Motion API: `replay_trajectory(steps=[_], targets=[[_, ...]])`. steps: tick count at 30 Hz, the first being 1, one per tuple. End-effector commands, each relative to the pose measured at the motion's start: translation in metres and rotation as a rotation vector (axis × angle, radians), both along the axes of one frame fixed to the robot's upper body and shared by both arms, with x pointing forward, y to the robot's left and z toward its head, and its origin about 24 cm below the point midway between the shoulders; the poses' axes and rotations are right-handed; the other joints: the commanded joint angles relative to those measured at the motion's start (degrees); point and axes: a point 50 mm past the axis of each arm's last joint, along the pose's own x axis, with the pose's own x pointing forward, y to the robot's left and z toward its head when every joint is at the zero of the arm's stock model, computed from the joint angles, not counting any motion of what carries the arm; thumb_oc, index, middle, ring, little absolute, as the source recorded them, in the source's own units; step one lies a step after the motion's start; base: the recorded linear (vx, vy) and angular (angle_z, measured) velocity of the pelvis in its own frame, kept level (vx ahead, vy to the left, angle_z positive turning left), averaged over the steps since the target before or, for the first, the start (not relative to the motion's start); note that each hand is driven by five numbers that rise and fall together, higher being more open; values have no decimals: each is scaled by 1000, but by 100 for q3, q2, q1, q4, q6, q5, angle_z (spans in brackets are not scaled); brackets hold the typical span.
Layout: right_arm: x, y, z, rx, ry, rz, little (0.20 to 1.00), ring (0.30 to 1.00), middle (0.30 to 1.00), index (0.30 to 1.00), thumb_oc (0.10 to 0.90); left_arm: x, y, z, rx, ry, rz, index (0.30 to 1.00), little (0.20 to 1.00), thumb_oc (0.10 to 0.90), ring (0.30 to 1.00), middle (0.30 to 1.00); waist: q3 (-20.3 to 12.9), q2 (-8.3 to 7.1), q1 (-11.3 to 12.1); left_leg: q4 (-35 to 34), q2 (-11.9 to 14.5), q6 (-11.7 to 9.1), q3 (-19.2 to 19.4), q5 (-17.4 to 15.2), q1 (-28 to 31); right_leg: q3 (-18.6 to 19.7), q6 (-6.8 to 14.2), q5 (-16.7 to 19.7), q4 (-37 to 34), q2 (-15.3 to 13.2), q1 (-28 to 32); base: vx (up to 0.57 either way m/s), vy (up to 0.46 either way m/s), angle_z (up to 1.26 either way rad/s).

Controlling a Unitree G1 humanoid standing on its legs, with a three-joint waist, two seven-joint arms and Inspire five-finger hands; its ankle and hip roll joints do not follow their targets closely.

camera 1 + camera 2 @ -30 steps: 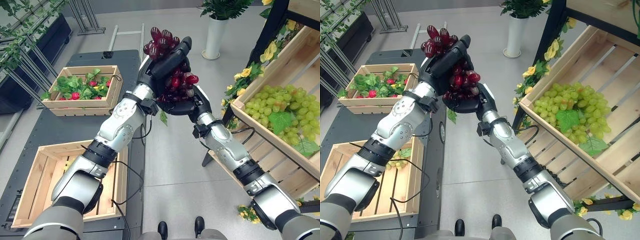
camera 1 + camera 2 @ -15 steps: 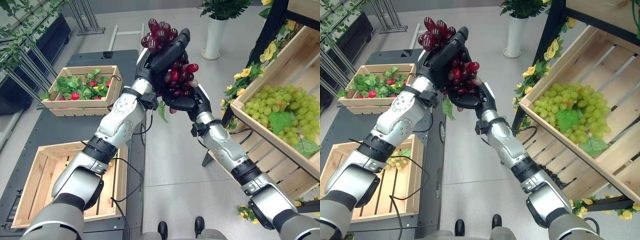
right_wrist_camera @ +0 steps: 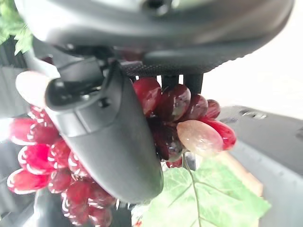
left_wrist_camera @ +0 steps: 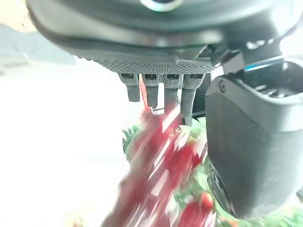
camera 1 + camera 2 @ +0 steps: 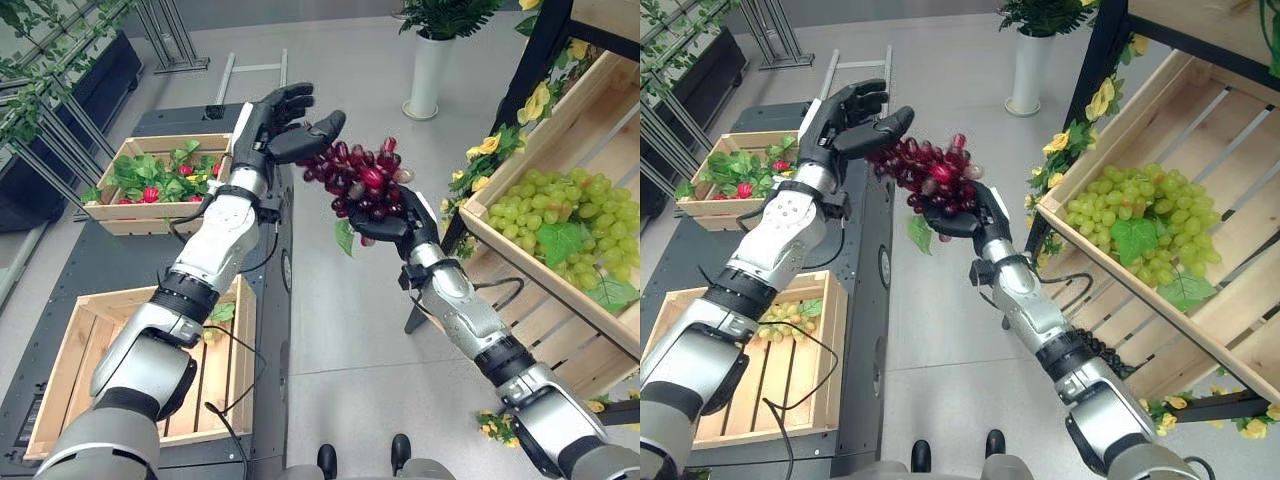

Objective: Pick up the fruits from the basket on one side to the basket on the other side

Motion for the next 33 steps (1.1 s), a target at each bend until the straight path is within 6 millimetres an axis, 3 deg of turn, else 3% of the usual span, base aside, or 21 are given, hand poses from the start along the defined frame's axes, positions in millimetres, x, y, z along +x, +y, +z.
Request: replay_trajectory(steps=[1,6,7,11,13,15,17,25,30,33], targets=[[4,-18,36,117,-252,-95,300,300,300,300,400,0,35,13,-5,-108,120,900,900,800,900,900,-1023,36,-25,8,-241,-64,-8,-299,-207,42,-246,-211,8,241,113,13,16,-4],[-3,-42,12,77,-193,-157,300,300,300,300,400,-5,55,-11,-42,-40,142,900,900,800,900,900,-979,40,-82,8,-237,-59,44,-317,-188,88,-235,-203,8,247,108,19,12,-4],[-7,-55,1,47,-158,-184,300,300,300,300,400,-12,62,-14,-105,-97,127,900,900,800,900,900,-952,29,-110,8,-237,-60,61,-326,-181,108,-233,-201,8,251,106,36,12,-12],[-16,-71,-22,15,-89,-210,300,300,300,300,400,-23,76,-26,-169,-128,198,900,900,800,900,900,-923,6,-126,8,-232,-62,78,-338,-171,142,-233,-189,8,261,102,45,9,-9],[-28,-78,-46,-27,-13,-195,300,300,300,300,400,-34,87,-49,-222,-107,234,900,900,800,900,900,-879,-26,-146,8,-225,-67,100,-339,-185,163,-230,-179,8,268,71,30,8,-6],[-34,-81,-56,-46,25,-187,300,300,300,300,400,-40,89,-63,-230,-80,247,900,900,800,900,900,-856,-38,-151,8,-219,-64,110,-341,-194,171,-233,-175,8,272,57,15,4,-7],[-50,-89,-79,-67,112,-182,300,300,300,300,400,-54,95,-94,-277,3,268,900,900,800,900,900,-787,-75,-161,8,-216,-54,117,-349,-198,186,-238,-174,8,287,43,28,4,-14],[-94,-112,-142,26,394,-242,300,300,300,300,400,-99,95,-174,-415,195,333,900,900,800,900,900,-596,-157,-155,8,-196,-5,164,-362,-186,237,-268,-162,8,340,35,55,12,-6],[-102,-128,-153,71,453,-344,300,300,300,300,400,-121,92,-208,-428,309,382,900,900,800,900,900,-407,-189,-111,8,-167,17,170,-323,-219,241,-317,-194,143,364,-34,69,15,-12],[-90,-138,-142,101,407,-406,300,300,300,300,400,-119,93,-207,-413,313,422,900,900,800,900,900,-44,-235,-49,379,-138,24,179,-331,-558,194,-373,-363,692,343,-425,-91,-2,-4]])
